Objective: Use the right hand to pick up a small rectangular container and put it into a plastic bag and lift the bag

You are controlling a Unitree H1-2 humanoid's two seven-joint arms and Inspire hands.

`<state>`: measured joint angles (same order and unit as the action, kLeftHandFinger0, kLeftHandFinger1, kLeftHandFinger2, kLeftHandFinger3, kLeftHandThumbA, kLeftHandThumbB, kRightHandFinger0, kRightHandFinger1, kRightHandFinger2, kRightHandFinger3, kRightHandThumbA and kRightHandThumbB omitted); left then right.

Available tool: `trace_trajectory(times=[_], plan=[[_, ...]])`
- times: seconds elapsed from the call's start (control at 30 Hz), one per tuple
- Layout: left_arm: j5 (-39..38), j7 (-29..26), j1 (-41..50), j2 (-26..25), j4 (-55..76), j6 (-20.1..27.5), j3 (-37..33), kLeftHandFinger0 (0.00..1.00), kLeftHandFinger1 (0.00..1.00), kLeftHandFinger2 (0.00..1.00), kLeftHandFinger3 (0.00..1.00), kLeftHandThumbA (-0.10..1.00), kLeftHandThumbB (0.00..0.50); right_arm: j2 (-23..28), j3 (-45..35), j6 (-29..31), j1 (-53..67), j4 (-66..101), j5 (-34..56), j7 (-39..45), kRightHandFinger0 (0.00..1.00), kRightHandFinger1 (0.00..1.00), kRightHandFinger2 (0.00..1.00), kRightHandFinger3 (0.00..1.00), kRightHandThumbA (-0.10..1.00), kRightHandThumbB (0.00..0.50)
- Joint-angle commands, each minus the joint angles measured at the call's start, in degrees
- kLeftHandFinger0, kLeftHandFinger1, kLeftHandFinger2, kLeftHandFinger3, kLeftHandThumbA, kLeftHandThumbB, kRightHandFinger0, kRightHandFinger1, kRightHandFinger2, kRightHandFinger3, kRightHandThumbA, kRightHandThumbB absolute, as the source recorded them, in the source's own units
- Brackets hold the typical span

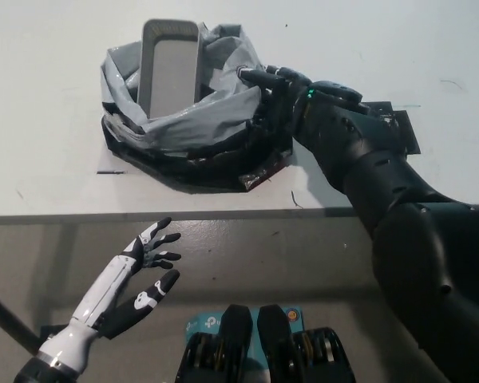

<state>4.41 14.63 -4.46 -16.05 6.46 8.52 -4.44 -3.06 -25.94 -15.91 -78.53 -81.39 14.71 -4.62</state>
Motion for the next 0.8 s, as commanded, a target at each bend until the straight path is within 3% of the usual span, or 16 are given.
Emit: trace_trajectory(times=[0.0,0.1,0.2,0.27,0.37,0.4,0.43,0.6,0.7,0.77], plan=[[-0.05,0.14,-1.34,-0.91,0.65,1.66,0.14,0.76,0.75,0.88,1.00,0.80,0.243,0.08,-1.89,-1.02,-6.50,1.42,4.63,4.23,0.00,0.07,0.57,0.75,0.10,0.085],[-0.12,0.22,-1.42,-0.97,0.68,1.51,0.14,0.76,0.76,0.88,1.00,0.80,0.242,-0.13,-3.71,-0.69,-7.93,2.25,6.63,4.08,0.00,0.10,0.59,0.78,0.11,0.100],[-0.08,0.17,-1.51,-0.88,0.57,1.37,0.11,0.76,0.76,0.89,1.00,0.80,0.236,-0.33,-5.44,-1.28,-10.40,3.63,8.63,4.71,0.00,0.05,0.53,0.57,0.15,0.082],[-0.44,0.23,-1.46,-0.80,0.42,1.45,0.15,0.77,0.76,0.89,1.00,0.79,0.231,-0.71,-6.05,-0.51,-12.15,5.42,9.78,6.67,0.00,0.03,0.52,0.59,0.17,0.029],[-0.42,0.27,-1.35,-0.83,0.53,1.12,0.14,0.77,0.76,0.89,1.00,0.79,0.231,-1.25,-6.66,0.19,-13.29,7.45,11.15,8.02,0.00,0.04,0.53,0.62,0.17,0.026],[-0.24,0.24,-1.32,-0.83,0.63,1.12,0.09,0.77,0.76,0.89,1.00,0.79,0.225,-1.52,-7.37,-0.72,-14.19,8.71,12.35,8.42,0.00,0.02,0.52,0.77,0.20,0.029],[-0.37,0.24,-1.28,-0.79,0.62,1.03,0.11,0.77,0.76,0.89,1.00,0.79,0.227,-1.76,-7.93,-1.70,-15.13,9.90,13.45,8.75,0.00,0.00,0.51,0.82,0.22,0.023],[0.16,-0.01,-1.18,-0.69,0.36,1.50,0.01,0.76,0.76,0.90,1.00,0.80,0.231,-2.52,-7.52,-4.14,-17.05,14.81,14.85,9.52,0.00,0.07,0.58,0.80,0.26,0.044],[0.46,-0.11,-1.28,-0.68,0.23,2.10,-0.08,0.76,0.76,0.90,1.00,0.80,0.232,-2.87,-7.35,-6.18,-18.64,18.55,16.14,8.63,0.00,0.11,0.59,0.75,0.23,0.042],[0.23,-0.06,-1.37,-0.62,0.41,1.83,-0.07,0.76,0.76,0.90,1.00,0.80,0.235,-3.03,-7.70,-7.82,-19.64,21.90,18.05,8.41,0.00,0.18,0.66,0.76,0.17,0.041]])
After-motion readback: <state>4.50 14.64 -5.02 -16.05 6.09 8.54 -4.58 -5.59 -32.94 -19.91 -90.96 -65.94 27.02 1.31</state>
